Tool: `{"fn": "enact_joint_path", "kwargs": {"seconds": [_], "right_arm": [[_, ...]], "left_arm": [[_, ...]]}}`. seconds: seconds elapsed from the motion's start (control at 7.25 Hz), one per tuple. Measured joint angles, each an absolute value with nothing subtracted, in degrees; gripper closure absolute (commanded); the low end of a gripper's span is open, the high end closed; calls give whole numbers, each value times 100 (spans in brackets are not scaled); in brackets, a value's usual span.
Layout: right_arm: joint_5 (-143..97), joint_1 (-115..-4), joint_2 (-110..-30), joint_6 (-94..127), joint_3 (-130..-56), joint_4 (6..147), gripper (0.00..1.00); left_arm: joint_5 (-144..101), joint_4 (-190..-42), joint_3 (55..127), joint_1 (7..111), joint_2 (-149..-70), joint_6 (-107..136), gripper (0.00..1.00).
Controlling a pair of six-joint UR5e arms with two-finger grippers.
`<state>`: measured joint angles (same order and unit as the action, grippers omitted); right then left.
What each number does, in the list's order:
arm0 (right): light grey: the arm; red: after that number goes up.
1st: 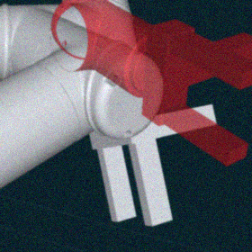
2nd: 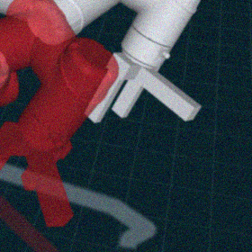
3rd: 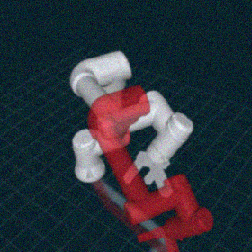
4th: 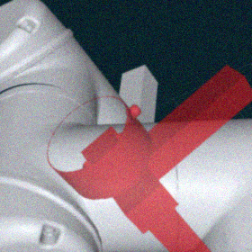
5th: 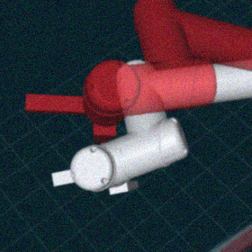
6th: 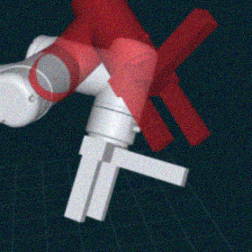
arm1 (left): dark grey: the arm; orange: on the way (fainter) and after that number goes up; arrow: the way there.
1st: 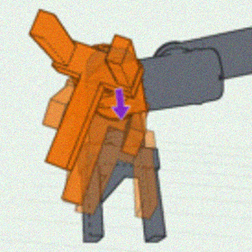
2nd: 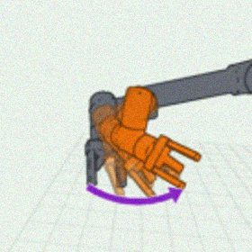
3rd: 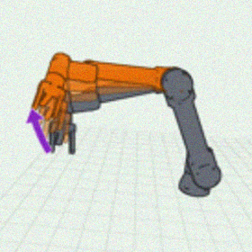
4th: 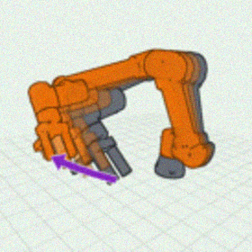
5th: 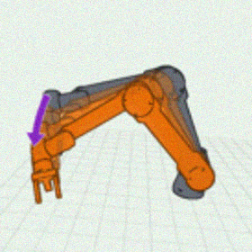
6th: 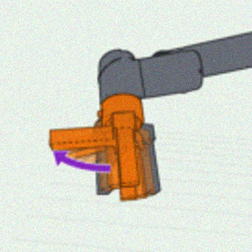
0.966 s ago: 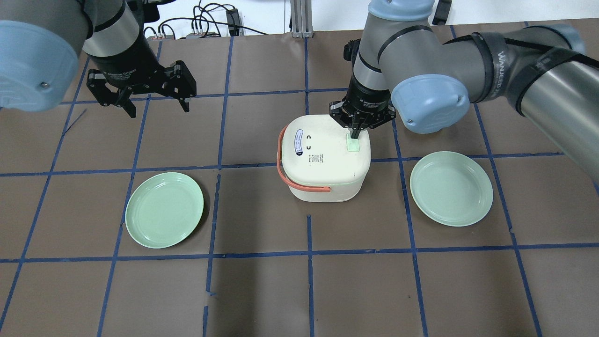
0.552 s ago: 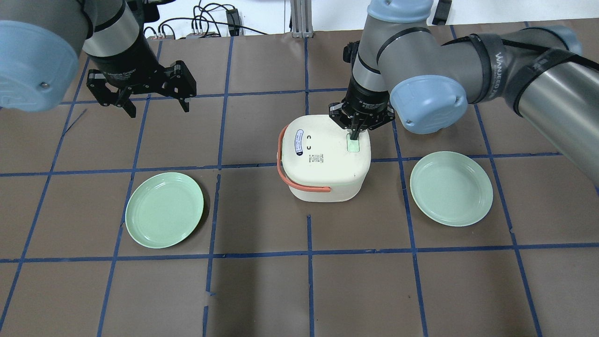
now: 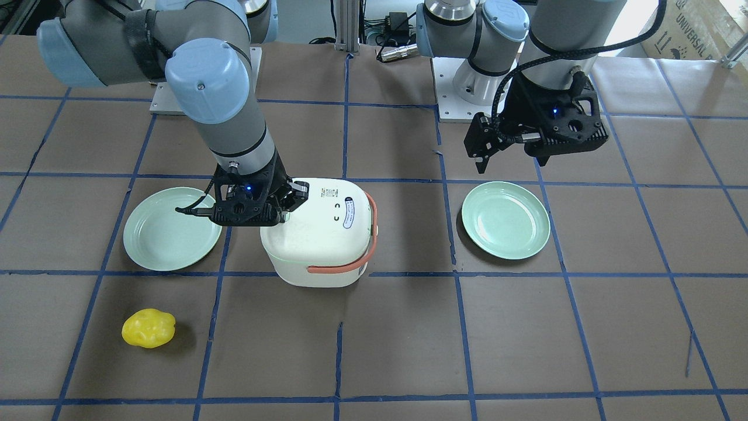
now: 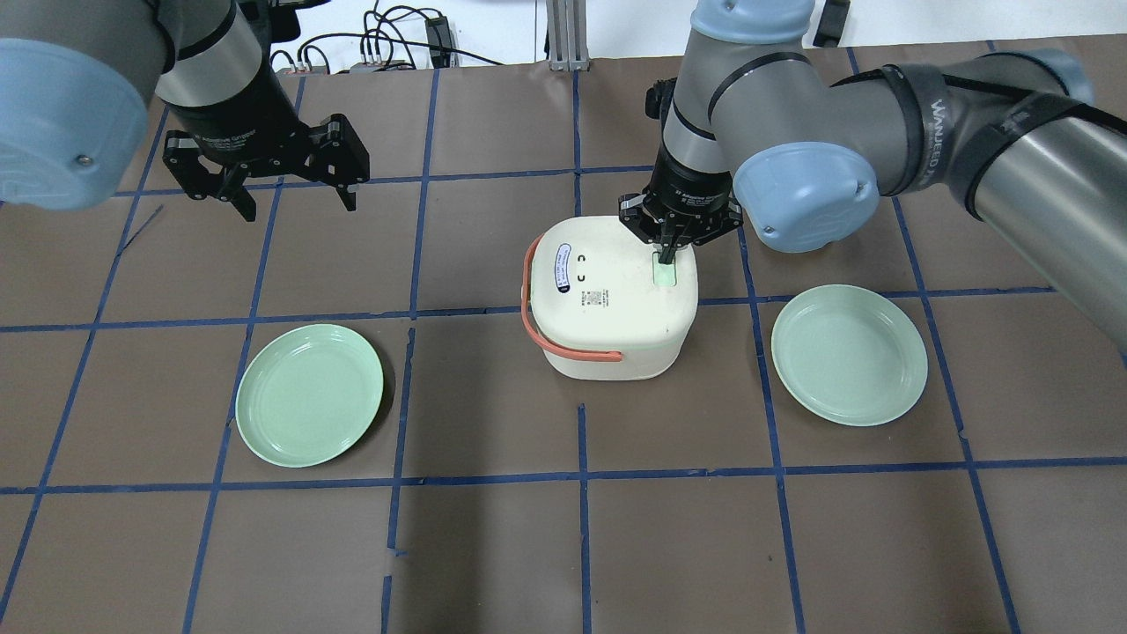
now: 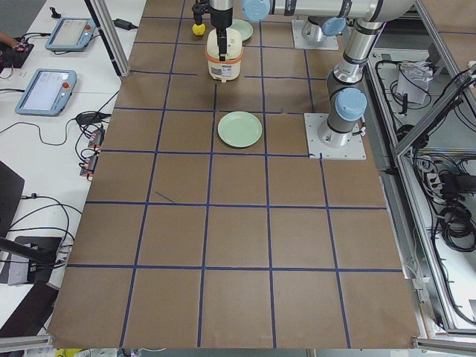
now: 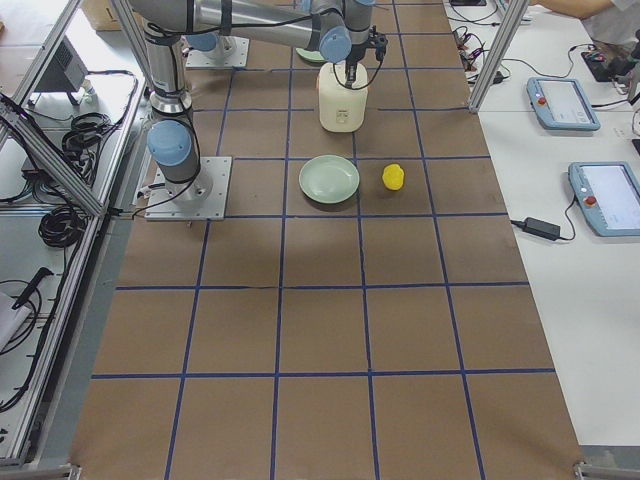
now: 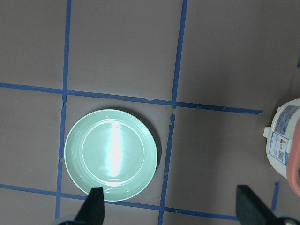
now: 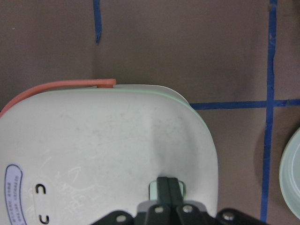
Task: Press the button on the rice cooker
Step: 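Press down on the green lid button with the right gripper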
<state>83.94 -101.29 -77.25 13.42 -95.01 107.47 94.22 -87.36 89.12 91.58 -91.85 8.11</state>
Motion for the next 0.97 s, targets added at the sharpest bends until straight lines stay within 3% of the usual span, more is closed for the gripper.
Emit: {"fn": "enact_joint_path", "kwargs": {"seconds": [0.97], "right_arm": [[8445,-10165,-7774,1401,-9583,10728,91]], "left_arm": [[9422,-8736,8912,9158,-9185,813,0]]}}
